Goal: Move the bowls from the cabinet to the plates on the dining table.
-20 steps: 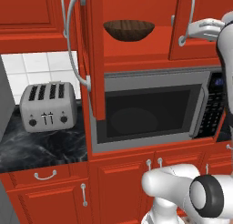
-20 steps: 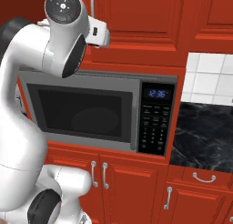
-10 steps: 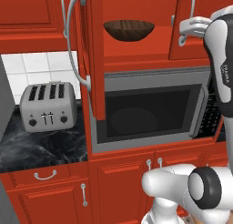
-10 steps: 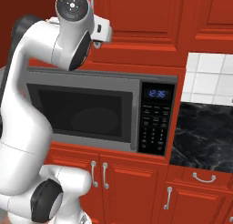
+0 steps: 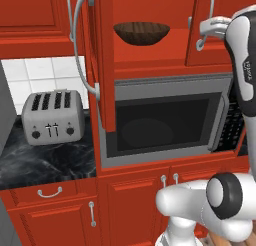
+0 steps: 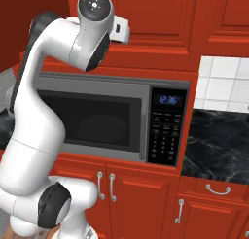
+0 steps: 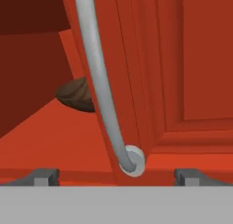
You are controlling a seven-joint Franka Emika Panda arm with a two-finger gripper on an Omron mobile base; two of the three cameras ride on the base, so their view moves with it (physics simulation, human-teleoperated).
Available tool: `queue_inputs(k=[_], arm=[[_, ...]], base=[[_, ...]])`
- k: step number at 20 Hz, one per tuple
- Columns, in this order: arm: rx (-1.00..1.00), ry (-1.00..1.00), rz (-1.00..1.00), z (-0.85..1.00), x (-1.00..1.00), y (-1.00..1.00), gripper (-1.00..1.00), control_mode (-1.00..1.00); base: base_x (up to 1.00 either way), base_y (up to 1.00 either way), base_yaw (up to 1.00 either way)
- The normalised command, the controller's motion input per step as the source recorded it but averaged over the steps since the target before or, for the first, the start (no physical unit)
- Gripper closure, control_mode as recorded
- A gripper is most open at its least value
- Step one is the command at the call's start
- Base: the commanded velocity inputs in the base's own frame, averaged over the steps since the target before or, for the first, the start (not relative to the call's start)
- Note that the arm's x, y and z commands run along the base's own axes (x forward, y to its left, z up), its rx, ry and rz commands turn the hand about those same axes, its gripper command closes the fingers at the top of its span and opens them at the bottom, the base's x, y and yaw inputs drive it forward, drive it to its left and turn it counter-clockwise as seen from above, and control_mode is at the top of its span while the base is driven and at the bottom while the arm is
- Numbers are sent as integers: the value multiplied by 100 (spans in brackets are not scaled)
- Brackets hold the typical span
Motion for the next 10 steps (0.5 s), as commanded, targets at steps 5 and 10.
queue_inputs(k=[5, 10], arm=[[0, 0, 0, 8, 40, 0, -100, -100], [0, 0, 0, 6, 38, 0, -100, -100]], base=[[0, 0, 0], [0, 0, 0]])
